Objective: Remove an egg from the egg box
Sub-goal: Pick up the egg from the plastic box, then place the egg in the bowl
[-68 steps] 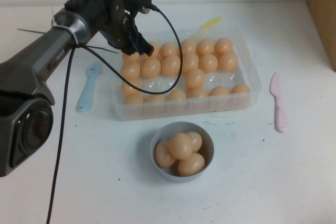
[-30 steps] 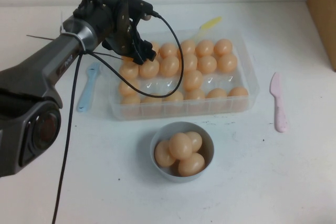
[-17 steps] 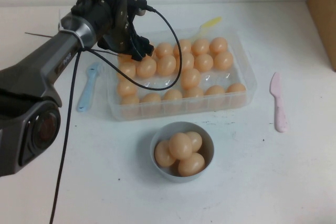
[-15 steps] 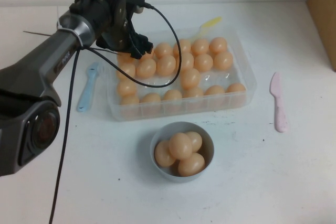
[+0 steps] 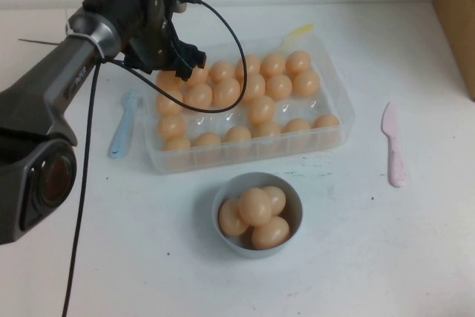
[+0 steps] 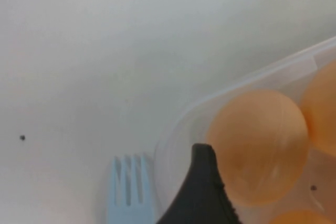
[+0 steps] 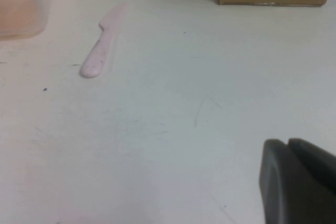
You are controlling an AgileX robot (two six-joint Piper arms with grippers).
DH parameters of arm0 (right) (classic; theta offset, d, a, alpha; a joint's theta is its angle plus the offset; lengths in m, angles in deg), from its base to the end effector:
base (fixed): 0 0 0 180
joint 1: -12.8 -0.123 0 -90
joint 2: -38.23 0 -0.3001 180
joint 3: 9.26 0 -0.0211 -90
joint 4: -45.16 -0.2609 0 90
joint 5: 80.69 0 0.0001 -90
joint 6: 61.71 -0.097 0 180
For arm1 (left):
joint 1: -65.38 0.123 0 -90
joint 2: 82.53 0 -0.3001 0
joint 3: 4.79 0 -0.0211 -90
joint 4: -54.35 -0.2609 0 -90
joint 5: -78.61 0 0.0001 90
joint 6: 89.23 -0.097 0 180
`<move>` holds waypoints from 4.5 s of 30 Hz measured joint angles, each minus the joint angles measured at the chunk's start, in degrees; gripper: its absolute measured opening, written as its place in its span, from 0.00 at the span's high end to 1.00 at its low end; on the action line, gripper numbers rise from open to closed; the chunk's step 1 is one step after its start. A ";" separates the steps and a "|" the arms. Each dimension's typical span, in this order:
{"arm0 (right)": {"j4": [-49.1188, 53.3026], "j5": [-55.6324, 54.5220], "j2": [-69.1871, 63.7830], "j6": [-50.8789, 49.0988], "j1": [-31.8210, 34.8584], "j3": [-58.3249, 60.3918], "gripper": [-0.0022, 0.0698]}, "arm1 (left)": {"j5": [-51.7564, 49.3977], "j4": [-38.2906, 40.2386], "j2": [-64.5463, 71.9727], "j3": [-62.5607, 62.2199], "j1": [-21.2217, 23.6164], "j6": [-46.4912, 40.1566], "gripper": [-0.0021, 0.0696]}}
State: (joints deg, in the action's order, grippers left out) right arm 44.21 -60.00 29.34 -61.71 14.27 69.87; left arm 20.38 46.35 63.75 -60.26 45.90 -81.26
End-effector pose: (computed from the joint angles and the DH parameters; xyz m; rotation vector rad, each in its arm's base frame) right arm 0.0554 -0.0009 0.1683 0.0351 1.8970 -0.0013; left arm 0.5323 -0.1761 0.2246 0.3115 2.5665 0.0050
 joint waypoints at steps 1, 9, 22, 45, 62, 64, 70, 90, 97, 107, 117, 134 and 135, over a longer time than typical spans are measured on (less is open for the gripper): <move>0.00 0.00 0.00 0.00 0.00 0.00 0.99 | 0.00 0.00 0.13 0.00 0.09 0.00 0.27; 0.00 0.00 0.00 0.00 0.00 0.00 0.99 | 0.00 0.49 1.55 -0.27 0.23 0.00 0.27; 0.00 0.00 0.00 0.00 0.00 0.00 0.99 | 0.90 0.43 2.92 -0.99 0.72 -1.25 0.41; 0.00 0.10 0.00 0.00 0.00 0.00 0.99 | 0.31 1.23 1.90 -0.88 0.53 -4.55 0.51; 0.00 0.10 0.00 0.00 0.00 0.00 0.99 | -6.45 1.23 -2.46 -0.56 -1.52 -6.84 0.51; 0.00 0.10 0.00 0.00 0.00 0.00 0.99 | -8.18 0.98 -3.31 -0.56 -2.15 -7.54 0.51; 0.00 0.10 0.00 0.00 0.00 0.00 0.99 | -12.35 0.72 -7.33 -0.56 -5.51 -10.11 0.51; 0.00 0.10 0.00 0.00 0.00 0.00 0.99 | -7.95 3.16 -32.14 34.49 -19.79 -12.70 0.51; 0.00 0.10 0.00 0.00 0.00 0.00 0.99 | 1.01 8.84 -38.15 45.74 -25.68 -12.70 0.51; 0.00 0.10 0.00 0.00 0.00 0.00 0.99 | 6.29 9.30 -35.10 46.42 -27.28 -14.58 0.51; 0.00 0.10 0.00 0.00 0.00 0.00 0.99 | 7.37 9.63 -31.37 46.42 -27.28 -17.83 0.51; 0.00 0.10 0.00 0.00 0.00 0.00 0.99 | 4.56 12.17 -29.68 46.42 -26.13 -20.36 0.49; 0.00 0.10 0.00 0.00 0.00 0.00 0.99 | 4.35 12.17 -29.68 46.42 -25.87 -20.36 0.48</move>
State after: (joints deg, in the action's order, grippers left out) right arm 44.21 -59.90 29.34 -61.71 14.27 69.87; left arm 24.73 58.51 34.07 -13.84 20.03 -101.62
